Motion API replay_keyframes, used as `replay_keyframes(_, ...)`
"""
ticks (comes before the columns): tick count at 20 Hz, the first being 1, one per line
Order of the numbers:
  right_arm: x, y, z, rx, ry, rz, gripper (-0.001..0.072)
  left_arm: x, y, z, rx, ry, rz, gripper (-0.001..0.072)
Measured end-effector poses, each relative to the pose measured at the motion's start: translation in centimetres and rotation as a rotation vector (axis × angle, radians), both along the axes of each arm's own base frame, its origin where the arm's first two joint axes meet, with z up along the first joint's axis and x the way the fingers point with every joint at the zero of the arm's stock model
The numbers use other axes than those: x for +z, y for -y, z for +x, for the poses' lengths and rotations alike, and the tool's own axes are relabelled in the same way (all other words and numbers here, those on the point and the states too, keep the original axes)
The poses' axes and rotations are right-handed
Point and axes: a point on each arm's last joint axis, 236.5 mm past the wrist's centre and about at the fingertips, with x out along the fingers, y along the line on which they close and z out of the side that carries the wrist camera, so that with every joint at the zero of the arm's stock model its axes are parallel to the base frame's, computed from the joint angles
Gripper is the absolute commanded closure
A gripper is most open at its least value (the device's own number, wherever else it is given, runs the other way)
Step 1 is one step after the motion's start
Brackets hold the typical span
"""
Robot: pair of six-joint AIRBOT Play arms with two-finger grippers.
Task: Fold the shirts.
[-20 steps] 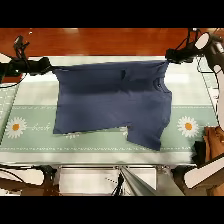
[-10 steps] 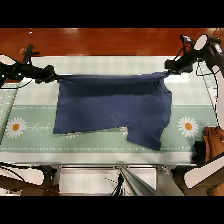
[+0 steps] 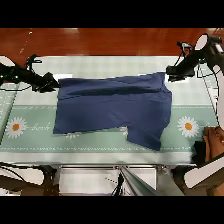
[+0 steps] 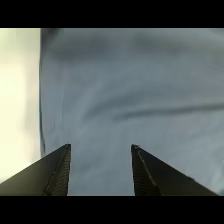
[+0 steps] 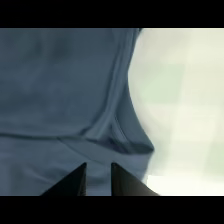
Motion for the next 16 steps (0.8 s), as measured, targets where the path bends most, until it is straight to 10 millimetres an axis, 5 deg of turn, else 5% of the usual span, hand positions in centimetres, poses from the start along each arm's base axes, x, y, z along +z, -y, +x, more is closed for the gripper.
replay_keyframes(1,0.0,0.8,-1.0,0.019,-0.037,-0.032,0.0430,0.1,-0.3,-0.7,-0.004,-0.025,-0.004,0.0246)
replay_keyframes(3,0.4,2.9,-2.8,0.024,-0.103,-0.095,0.0238,0.6,-1.0,-2.7,-0.024,-0.084,-0.024,0.0244)
replay_keyframes(8,0.9,6.1,-7.8,-0.035,-0.223,-0.069,0.0217,1.3,-3.6,-8.6,0.008,-0.158,-0.068,0.0226)
replay_keyframes(9,0.6,6.3,-8.9,-0.049,-0.234,-0.041,0.0218,0.9,-3.9,-10.1,0.028,-0.175,-0.079,0.0105)
replay_keyframes(10,0.1,6.3,-9.8,-0.062,-0.228,-0.003,0.0218,0.4,-4.1,-11.8,0.048,-0.199,-0.096,0.0028)
replay_keyframes(16,-2.3,3.6,-12.6,-0.136,-0.094,0.228,0.0218,-3.0,-2.8,-18.7,0.161,-0.267,-0.218,0.0031)
